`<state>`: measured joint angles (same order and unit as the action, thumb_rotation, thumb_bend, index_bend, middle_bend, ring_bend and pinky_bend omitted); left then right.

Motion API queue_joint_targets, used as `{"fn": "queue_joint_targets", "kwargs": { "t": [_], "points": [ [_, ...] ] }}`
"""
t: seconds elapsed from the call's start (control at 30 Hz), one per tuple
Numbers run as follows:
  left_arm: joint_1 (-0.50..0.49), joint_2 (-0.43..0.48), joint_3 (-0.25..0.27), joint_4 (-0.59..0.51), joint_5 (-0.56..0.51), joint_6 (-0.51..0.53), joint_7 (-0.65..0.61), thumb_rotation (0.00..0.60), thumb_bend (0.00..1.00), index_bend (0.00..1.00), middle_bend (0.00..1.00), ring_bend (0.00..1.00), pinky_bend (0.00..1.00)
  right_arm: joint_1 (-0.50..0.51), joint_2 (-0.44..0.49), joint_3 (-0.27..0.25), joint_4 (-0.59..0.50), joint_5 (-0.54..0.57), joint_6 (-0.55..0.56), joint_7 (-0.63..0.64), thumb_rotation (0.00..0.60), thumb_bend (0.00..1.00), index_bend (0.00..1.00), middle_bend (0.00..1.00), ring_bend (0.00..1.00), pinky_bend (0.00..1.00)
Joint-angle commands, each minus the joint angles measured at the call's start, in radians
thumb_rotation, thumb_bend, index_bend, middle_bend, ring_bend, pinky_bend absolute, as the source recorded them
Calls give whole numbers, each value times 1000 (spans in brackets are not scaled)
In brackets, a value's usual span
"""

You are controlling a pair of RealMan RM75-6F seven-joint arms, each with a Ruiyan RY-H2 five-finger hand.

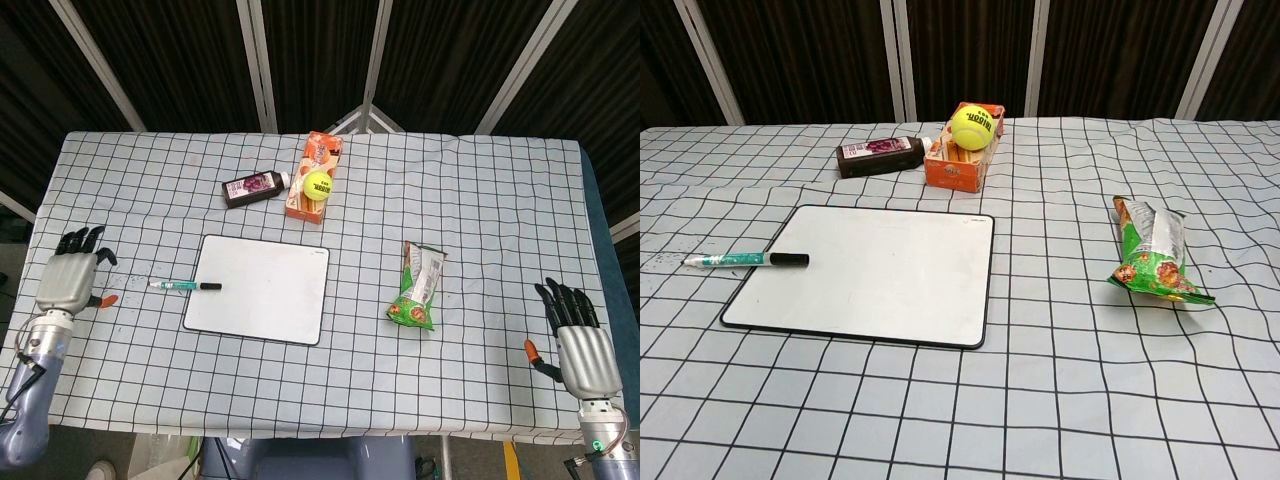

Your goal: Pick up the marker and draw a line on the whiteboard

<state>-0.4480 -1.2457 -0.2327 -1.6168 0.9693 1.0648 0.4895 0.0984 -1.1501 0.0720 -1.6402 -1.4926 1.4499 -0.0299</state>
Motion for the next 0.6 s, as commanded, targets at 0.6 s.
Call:
{"fn": "queue_joint_targets", "kwargs": {
  "t": [0.6],
  "points": [
    [-203,-302,-7,194,-208,-43,205,600,363,468,79,0,3,7,10,2,-6,10,-17,49,600,349,0,0,0,57]
  ]
}}
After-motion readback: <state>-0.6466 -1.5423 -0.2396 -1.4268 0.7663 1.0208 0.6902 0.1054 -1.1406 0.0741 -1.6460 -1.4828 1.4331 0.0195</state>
